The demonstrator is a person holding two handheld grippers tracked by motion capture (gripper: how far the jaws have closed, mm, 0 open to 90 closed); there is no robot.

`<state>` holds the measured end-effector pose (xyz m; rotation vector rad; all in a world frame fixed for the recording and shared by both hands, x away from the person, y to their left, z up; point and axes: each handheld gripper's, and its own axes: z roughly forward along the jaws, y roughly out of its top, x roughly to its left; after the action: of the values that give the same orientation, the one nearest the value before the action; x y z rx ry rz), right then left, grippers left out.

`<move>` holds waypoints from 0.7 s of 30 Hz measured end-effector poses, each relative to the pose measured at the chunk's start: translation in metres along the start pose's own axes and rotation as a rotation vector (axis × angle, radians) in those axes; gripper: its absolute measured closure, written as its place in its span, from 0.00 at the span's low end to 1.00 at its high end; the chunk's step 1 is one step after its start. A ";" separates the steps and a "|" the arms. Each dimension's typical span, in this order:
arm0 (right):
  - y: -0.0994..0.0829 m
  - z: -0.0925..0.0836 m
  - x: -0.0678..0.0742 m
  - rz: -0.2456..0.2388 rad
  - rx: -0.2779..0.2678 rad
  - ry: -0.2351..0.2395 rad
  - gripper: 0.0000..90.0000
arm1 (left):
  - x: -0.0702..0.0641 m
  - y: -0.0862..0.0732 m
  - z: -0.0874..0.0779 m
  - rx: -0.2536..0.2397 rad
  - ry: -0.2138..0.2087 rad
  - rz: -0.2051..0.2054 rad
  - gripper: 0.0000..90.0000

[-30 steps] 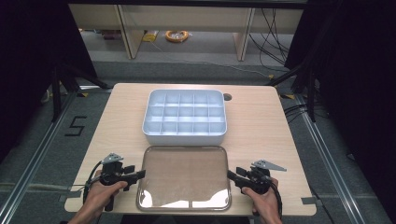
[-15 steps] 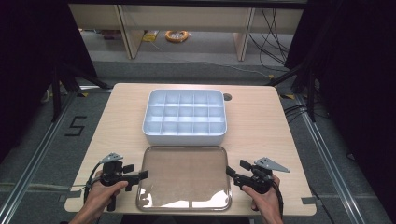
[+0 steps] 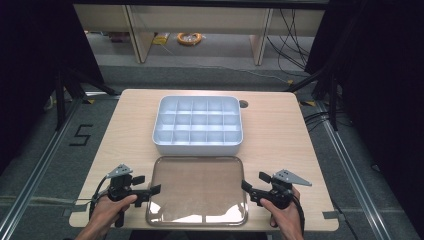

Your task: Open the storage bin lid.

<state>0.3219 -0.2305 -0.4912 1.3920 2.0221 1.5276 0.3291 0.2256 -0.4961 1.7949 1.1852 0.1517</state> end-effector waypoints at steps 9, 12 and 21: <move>-0.001 -0.003 0.012 -0.025 0.033 0.023 0.18 | -0.007 -0.005 -0.008 -0.013 -0.008 0.035 0.17; -0.002 -0.003 0.016 -0.034 0.024 0.032 0.18 | -0.010 -0.007 -0.010 -0.012 -0.013 0.040 0.17; -0.010 -0.010 0.029 -0.005 0.055 0.062 0.18 | -0.019 -0.012 -0.014 -0.008 -0.031 0.053 0.17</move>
<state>0.2945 -0.2138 -0.4861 1.3748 2.1177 1.5428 0.3035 0.2214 -0.4910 1.8157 1.1146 0.1587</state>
